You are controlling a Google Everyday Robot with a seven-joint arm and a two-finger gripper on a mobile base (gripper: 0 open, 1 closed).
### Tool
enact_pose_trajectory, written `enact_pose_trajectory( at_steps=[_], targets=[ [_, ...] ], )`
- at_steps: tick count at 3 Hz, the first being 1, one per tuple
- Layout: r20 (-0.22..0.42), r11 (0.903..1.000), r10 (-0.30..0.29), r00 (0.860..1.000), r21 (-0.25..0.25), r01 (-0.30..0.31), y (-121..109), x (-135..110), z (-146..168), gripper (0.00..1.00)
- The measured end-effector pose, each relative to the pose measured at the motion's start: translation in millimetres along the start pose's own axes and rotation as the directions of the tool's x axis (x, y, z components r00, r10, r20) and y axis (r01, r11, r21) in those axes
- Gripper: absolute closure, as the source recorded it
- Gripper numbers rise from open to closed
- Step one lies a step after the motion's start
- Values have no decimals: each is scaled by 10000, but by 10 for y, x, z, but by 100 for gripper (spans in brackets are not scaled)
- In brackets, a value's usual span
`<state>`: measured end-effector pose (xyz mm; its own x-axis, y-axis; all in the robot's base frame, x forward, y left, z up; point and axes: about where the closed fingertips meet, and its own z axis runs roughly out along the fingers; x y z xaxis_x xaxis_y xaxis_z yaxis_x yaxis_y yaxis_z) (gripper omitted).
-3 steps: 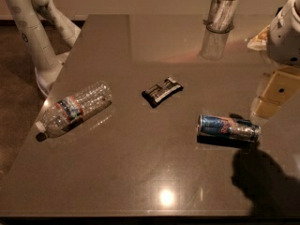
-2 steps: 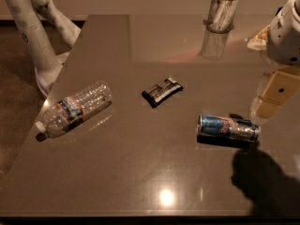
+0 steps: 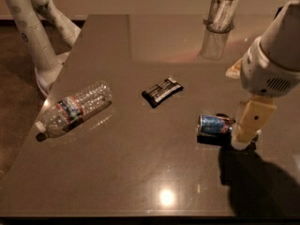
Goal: Pick redbull can
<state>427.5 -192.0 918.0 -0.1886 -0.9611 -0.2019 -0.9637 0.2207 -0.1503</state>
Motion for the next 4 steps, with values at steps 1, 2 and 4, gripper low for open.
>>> enact_pose_trajectory(
  at_steps=[1,2,4],
  targets=[
    [-75,9988,-148,9999,-475,145,159,48,330,0],
    [-218,9978,-206,9996,-640,192,214,114,557,0],
    [-267,9950,43,9996,-993,-70,137,205,750,50]
  ],
)
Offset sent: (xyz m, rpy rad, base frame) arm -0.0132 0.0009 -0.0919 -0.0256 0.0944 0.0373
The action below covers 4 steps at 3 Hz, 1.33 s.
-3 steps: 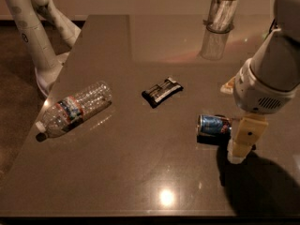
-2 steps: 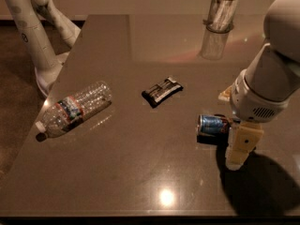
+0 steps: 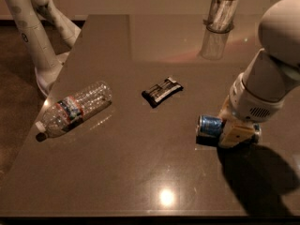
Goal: Pick redbull can
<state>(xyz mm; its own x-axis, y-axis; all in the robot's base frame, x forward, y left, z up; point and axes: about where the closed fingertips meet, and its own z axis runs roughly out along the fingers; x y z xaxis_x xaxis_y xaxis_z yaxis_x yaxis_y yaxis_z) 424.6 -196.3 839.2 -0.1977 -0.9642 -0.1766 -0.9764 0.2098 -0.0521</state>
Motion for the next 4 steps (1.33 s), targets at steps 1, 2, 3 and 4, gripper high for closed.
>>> enact_pose_trajectory(
  at_steps=[1,2,3,4],
  targets=[
    [220,9999,-39,9997,-103,41,-31,-76,-146,72],
    [545,9981,-619,9966,-13,621,-25,-301,-514,96],
    [835,9921,-1255,9886,12,1258,-2,-520,-819,100],
    [1230,9899,-1409,9824,-1,1419,-15,-645,-951,100]
  ],
)
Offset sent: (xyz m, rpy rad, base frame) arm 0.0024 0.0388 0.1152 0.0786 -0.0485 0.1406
